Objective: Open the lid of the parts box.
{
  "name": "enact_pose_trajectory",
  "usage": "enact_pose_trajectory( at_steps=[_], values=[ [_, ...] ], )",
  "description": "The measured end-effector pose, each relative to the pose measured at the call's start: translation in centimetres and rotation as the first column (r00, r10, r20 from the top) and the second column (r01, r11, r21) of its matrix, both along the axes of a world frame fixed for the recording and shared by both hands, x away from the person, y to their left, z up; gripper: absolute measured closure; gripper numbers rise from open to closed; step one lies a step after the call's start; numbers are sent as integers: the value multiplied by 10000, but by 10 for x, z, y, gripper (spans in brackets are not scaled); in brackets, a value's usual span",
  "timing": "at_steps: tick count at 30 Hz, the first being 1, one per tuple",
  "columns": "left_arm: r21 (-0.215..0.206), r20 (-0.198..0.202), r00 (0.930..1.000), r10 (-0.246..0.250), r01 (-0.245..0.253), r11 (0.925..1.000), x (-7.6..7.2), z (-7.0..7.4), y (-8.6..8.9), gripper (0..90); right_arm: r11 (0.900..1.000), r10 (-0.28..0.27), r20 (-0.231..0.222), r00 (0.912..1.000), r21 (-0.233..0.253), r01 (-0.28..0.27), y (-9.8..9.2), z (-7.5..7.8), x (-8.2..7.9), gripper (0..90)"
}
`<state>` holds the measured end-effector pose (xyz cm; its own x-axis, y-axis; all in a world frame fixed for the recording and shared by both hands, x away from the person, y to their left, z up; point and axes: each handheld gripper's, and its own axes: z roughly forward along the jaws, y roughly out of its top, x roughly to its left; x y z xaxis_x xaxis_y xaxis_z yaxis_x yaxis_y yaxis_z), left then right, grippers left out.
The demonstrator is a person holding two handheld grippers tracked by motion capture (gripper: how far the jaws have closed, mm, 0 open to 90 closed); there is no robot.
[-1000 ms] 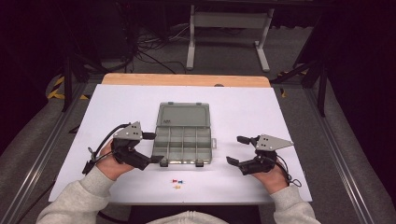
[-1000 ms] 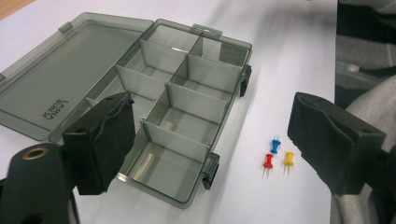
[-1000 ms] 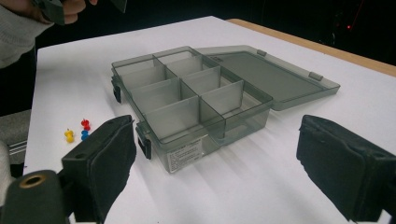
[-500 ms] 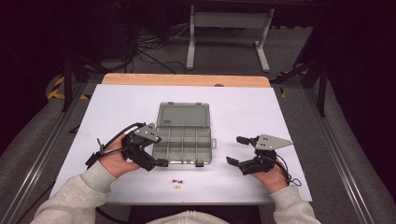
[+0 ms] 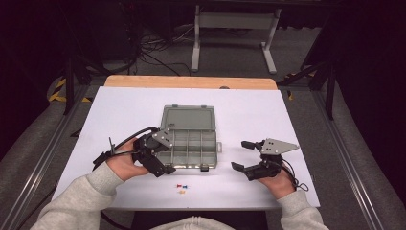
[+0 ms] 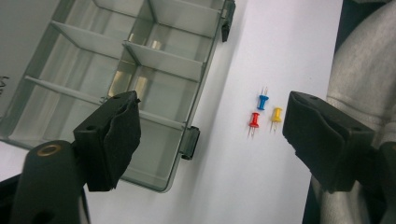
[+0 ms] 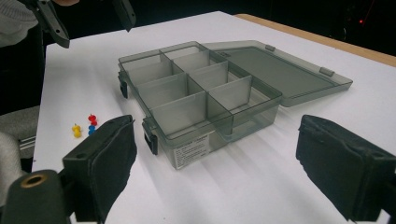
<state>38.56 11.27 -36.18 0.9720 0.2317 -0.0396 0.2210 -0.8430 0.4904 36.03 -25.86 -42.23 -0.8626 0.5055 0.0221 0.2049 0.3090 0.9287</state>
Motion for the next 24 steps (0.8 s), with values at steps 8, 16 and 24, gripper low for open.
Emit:
enact_pose_trajectory(
  at_steps=[8, 16, 24],
  values=[
    [427, -524, 9966, -635, 658, 9969, 0, -5, -13, 256, 9999, 103, -55, 9999, -19, -103, 1, -1, 0, 125],
    [630, -1201, 9862, -1141, 1223, 9905, 3, -10, -23, 334, 9999, 141, -86, 9999, -68, -142, 0, -2, -2, 125],
    [1164, -1939, 9710, -1401, 1646, 9795, 3, -19, -31, 391, 9999, 91, -82, 9999, -74, -91, -3, -2, -5, 125]
  ],
)
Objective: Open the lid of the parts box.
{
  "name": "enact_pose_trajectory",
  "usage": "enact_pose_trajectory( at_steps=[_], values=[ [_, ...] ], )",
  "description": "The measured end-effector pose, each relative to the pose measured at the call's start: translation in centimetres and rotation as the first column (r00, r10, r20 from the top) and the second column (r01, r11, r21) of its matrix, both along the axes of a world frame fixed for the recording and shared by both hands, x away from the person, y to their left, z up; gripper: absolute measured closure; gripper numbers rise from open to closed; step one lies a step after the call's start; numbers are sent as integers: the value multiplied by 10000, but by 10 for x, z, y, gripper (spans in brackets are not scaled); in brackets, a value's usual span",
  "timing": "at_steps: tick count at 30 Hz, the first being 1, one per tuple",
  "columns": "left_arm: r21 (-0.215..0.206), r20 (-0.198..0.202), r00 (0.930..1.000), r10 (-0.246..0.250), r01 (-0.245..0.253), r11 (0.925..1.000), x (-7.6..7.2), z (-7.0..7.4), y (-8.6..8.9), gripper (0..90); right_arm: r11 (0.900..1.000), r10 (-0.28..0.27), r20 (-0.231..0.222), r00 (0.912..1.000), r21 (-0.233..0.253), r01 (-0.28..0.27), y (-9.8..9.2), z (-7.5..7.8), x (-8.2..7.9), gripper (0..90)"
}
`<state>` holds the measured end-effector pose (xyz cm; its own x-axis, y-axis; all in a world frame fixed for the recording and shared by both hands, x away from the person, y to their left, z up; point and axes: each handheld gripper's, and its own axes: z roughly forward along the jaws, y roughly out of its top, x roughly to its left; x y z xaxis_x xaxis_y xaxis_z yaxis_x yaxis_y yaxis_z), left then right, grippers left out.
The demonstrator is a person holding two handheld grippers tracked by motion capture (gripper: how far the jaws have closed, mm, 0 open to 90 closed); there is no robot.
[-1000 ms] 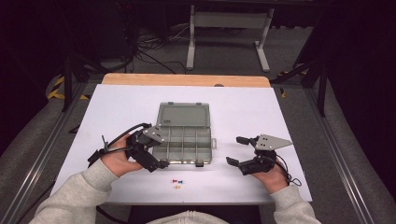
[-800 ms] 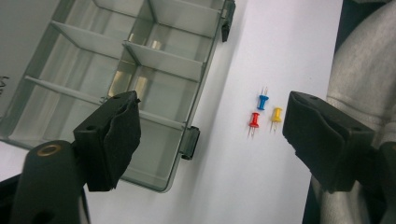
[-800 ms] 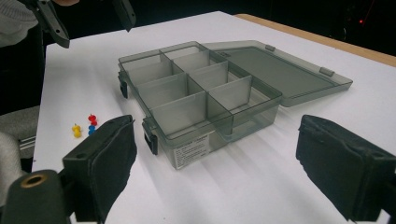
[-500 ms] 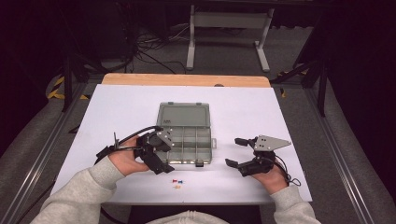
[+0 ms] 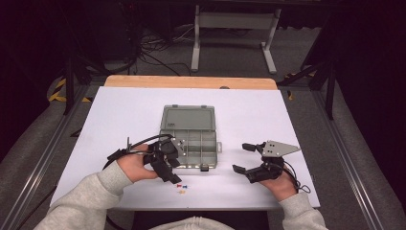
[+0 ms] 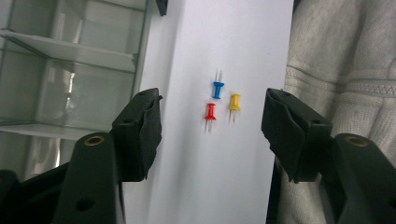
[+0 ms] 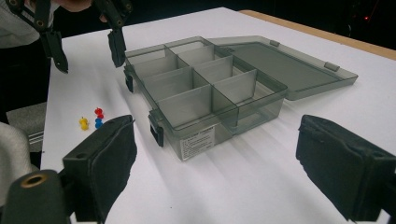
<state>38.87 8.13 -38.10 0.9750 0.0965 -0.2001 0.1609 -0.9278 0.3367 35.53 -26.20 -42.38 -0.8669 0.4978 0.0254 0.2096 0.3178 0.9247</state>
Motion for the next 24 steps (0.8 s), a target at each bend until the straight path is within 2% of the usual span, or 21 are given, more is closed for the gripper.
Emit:
enact_pose_trajectory(
  at_steps=[24],
  values=[
    [418, 10, 9999, -123, 122, 9991, -7, -29, -9, 490, 9999, 140, 28, 9999, -45, -140, 2, 0, 0, 125]
  ],
)
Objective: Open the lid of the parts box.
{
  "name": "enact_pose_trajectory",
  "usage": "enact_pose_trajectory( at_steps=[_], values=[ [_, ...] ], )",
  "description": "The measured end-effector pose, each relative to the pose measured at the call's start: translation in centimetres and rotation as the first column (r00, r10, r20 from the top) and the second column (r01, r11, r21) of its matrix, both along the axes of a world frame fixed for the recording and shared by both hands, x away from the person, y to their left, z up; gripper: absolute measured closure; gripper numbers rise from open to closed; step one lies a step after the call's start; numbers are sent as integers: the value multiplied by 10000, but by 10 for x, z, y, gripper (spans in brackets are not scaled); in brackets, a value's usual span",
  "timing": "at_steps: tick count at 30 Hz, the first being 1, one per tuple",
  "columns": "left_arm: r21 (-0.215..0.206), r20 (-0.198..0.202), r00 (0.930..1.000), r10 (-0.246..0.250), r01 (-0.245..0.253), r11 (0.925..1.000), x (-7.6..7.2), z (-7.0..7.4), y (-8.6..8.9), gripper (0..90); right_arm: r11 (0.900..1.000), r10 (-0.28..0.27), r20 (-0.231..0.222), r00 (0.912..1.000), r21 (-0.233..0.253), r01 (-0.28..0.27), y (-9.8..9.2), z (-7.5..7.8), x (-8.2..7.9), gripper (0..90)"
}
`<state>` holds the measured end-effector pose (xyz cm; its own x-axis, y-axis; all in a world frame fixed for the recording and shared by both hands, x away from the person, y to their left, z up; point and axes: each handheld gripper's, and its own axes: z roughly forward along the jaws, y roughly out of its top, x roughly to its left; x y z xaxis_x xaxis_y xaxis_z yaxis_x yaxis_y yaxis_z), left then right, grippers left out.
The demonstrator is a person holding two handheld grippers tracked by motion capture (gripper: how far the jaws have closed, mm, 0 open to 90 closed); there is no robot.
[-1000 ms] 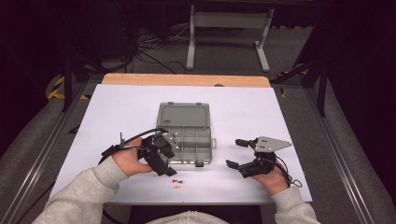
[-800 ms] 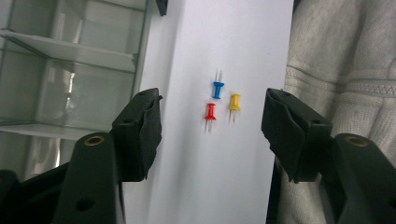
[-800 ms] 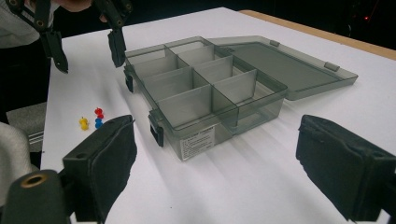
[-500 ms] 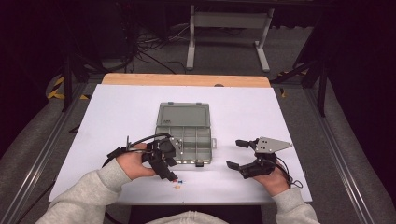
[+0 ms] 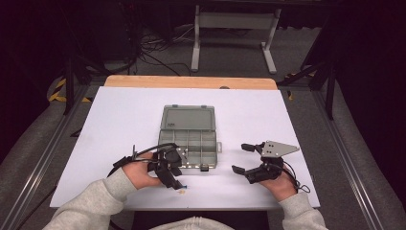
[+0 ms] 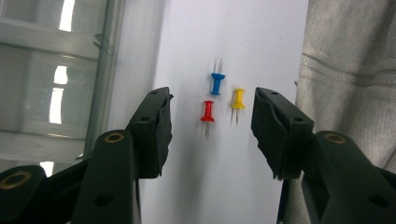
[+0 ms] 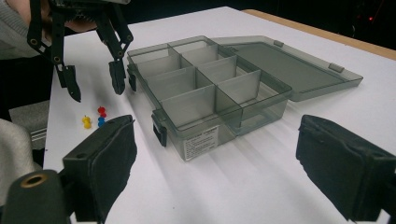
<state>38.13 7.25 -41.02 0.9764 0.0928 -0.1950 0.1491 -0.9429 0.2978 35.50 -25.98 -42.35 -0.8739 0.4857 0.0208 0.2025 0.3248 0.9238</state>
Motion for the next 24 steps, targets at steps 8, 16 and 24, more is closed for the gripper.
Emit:
enact_pose_trajectory(
  at_steps=[8, 16, 24],
  values=[
    [70, 188, 9998, -81, 79, 9999, -4, -8, -3, 560, 9999, 61, -94, 9999, -106, -62, 1, -1, 0, 125],
    [410, 279, 9992, -287, 276, 9988, -6, -15, -6, 670, 9998, 198, -154, 9997, -40, -199, 2, -2, 1, 125],
    [610, 752, 9969, -249, 203, 9979, -10, -15, -6, 807, 9997, 241, -198, 9995, -30, -241, 2, -2, 1, 125]
  ],
)
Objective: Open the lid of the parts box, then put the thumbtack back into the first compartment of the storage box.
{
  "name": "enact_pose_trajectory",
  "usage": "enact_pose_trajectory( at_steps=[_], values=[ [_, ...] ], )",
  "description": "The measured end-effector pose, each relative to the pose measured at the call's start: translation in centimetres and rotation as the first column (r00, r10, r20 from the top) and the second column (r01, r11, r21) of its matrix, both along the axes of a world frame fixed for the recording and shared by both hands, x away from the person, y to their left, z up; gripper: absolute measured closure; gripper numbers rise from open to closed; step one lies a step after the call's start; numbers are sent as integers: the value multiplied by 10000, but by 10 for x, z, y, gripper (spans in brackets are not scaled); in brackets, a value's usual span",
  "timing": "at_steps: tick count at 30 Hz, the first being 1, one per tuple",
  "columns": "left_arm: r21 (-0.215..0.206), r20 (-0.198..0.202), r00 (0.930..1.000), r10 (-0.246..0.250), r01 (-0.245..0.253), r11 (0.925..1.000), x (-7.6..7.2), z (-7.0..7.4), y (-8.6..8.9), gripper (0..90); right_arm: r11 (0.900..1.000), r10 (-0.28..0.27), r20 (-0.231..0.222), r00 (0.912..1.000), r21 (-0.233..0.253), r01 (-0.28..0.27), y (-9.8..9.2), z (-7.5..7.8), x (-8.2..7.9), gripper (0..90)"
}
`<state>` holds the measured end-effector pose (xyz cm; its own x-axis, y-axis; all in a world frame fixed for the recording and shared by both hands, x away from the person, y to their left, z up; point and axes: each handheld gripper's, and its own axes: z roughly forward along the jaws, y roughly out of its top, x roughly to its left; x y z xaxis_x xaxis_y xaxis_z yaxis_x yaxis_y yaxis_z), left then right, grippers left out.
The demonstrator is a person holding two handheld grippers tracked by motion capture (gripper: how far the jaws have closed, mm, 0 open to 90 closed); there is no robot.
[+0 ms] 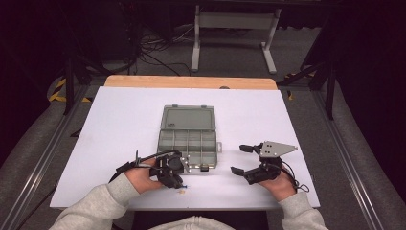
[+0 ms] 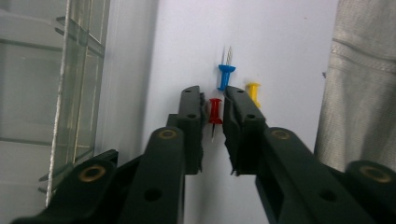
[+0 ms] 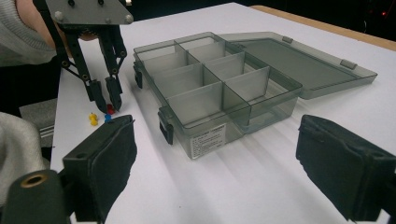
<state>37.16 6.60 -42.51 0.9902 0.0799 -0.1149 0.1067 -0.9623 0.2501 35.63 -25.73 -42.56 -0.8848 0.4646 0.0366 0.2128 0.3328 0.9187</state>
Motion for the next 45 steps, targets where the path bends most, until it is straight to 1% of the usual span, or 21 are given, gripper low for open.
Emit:
enact_pose_trajectory(
  at_steps=[1, 4, 8, 10, 11, 16, 20, 21, 24, 25, 28, 33, 34, 35, 36, 38, 40, 41, 43, 44, 45],
  values=[
    [-87, 16, 10000, -11, 11, 10000, 0, -1, 0, 812, 10000, 15, -7, 10000, 30, -15, 0, 0, 0, 125],
    [15, 129, 9999, -11, 10, 10000, -2, 0, 0, 820, 10000, 44, 14, 10000, -1, -44, 1, 0, 1, 125],
    [-139, 99, 9999, 79, -78, 9999, -2, 1, 1, 823, 10000, 17, -13, 10000, 24, -16, 1, -1, 1, 125],
    [-311, 99, 9999, 47, -44, 9995, 1, 4, 4, 824, 10000, 25, -17, 10000, 29, -25, 1, -1, 2, 125],
    [-403, 92, 9998, 185, -182, 9990, 2, 5, 5, 824, 10000, 32, -9, 10000, 16, -32, 1, -1, 1, 125],
    [-592, 252, 9990, 369, -353, 9976, 4, 13, 10, 824, 10000, 55, 21, 10000, 47, -55, 0, 1, 0, 125],
    [-942, 393, 9980, 500, -461, 9945, 5, 25, 13, 824, 9999, 117, 103, 9999, 24, -117, 1, 2, 1, 125],
    [-942, 393, 9980, 500, -461, 9945, 5, 25, 13, 823, 9999, 117, 103, 9999, 24, -117, 1, 2, 1, 125],
    [-1313, 393, 9959, 816, -758, 9884, 10, 36, 18, 823, 9999, 107, 148, 9998, 81, -108, 1, 3, 1, 125],
    [-1402, 411, 9961, 775, -710, 9876, 13, 39, 20, 822, 9999, 93, 153, 9998, 50, -94, 0, 3, 2, 126],
    [-1796, 341, 9935, 1084, -1006, 9786, 21, 48, 27, 823, 10000, 7, 93, 10000, 37, -7, -2, 1, 3, 125],
    [-1923, 368, 9901, 1351, -1256, 9733, 30, 56, 33, 823, 10000, 27, 102, 9999, 41, -27, -1, 0, 5, 125],
    [-2059, 370, 9867, 1584, -1476, 9674, 34, 60, 36, 823, 10000, 22, 66, 10000, 35, -22, -1, 0, 5, 125],
    [-2059, 370, 9867, 1584, -1476, 9674, 34, 60, 36, 823, 10000, 22, 66, 10000, 35, -22, -1, 0, 5, 125],
    [-2146, 352, 9855, 1662, -1549, 9643, 36, 62, 37, 823, 10000, 13, 42, 10000, 31, -13, -1, 0, 5, 125],
    [-2213, 363, 9842, 1731, -1610, 9618, 40, 66, 39, 823, 10000, 33, 74, 10000, 22, -33, -1, 0, 5, 125],
    [-2202, 492, 9821, 1818, -1669, 9611, 45, 70, 40, 823, 10000, 29, 116, 9999, 43, -29, -1, 0, 5, 125],
    [-2202, 492, 9821, 1818, -1669, 9611, 45, 70, 40, 823, 10000, 25, 99, 9999, 50, -26, -1, 1, 5, 125],
    [-2196, 540, 9799, 1919, -1758, 9596, 49, 74, 41, 823, 10000, 31, 85, 10000, 59, -32, -1, 1, 5, 125],
    [-2187, 573, 9768, 2064, -1895, 9572, 53, 77, 42, 823, 10000, 39, 93, 9999, 56, -39, -1, 1, 5, 125],
    [-2187, 573, 9768, 2064, -1895, 9572, 53, 77, 42, 823, 10000, 39, 93, 9999, 56, -39, -1, 1, 5, 125]
  ],
)
